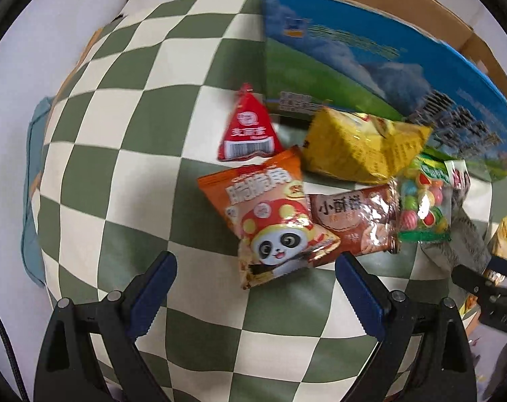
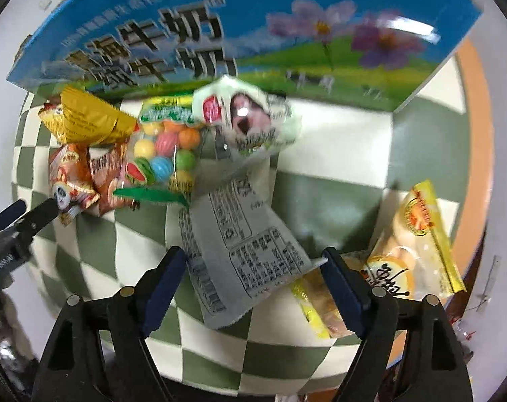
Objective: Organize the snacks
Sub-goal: 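Grasp the orange Cuicuijiao bag with the left tool while the right tool grasps the grey bread bag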
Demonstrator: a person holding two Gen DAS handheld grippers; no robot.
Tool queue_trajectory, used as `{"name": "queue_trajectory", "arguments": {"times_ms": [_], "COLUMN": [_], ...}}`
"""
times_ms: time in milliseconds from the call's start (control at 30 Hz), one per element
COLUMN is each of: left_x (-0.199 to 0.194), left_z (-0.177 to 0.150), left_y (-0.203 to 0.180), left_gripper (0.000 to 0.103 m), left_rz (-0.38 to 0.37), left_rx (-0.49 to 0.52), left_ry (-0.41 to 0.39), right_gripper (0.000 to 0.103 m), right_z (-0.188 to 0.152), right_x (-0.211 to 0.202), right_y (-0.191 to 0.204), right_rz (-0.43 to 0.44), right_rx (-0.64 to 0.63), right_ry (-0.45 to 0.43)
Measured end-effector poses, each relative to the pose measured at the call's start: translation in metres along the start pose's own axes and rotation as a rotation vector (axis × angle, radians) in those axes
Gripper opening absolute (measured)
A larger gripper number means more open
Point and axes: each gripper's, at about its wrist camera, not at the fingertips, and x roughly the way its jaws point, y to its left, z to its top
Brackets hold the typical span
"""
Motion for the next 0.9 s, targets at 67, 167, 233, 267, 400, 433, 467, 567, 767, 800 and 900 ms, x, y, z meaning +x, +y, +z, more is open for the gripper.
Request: {"name": "queue_trajectory", "arguments": {"times_ms": [67,167,233,267,400,433,467,567,767,800,900], "left_x": [0.002,0.006,0.01,0.012,0.036,0.043,0.051,0.062,0.068,0.066,0.062], "left_z": [0.004,0.007,0.012,0.014,0.031,0.035,0.037,0.043,0.036,0.03,0.005], "left_y": [0.01,0.025,0.036,0.037,0.031,0.028,0.025,0.022,0.016,0.013,0.014], "left_gripper": [0.097,0.097,0.097,0.097,0.097,0.097,0.097,0.088,0.049,0.049,0.049], "left_rz": [-0.037,-0.069,-0.08,-0.088,-0.117,-0.115,-0.114,-0.114,-0.067,-0.063,-0.045], "left_rx": [-0.052,-0.114,-0.142,-0.152,-0.147,-0.142,-0.14,-0.141,-0.06,-0.046,-0.004], "left_ry": [0.028,0.057,0.066,0.076,0.148,0.161,0.178,0.171,0.127,0.124,0.13], "right_gripper": [0.086,0.086,0.086,0.086,0.077,0.071,0.069,0.064,0.064,0.065,0.076], "right_z": [-0.004,-0.008,-0.007,-0.005,0.006,0.005,0.003,-0.008,-0.052,-0.057,-0.07], "right_x": [-0.001,-0.004,-0.008,-0.006,0.011,0.013,0.015,0.014,0.024,0.024,0.015], "right_y": [0.014,0.027,0.032,0.034,0.038,0.036,0.033,0.021,-0.001,-0.004,-0.012], "right_rz": [-0.063,-0.15,-0.186,-0.198,-0.153,-0.134,-0.11,-0.063,0.107,0.105,0.109], "right_rx": [-0.046,-0.093,-0.124,-0.138,-0.146,-0.13,-0.099,-0.019,0.134,0.143,0.173], "right_ry": [-0.034,-0.092,-0.12,-0.113,-0.066,-0.064,-0.062,-0.073,-0.01,-0.006,-0.027]}}
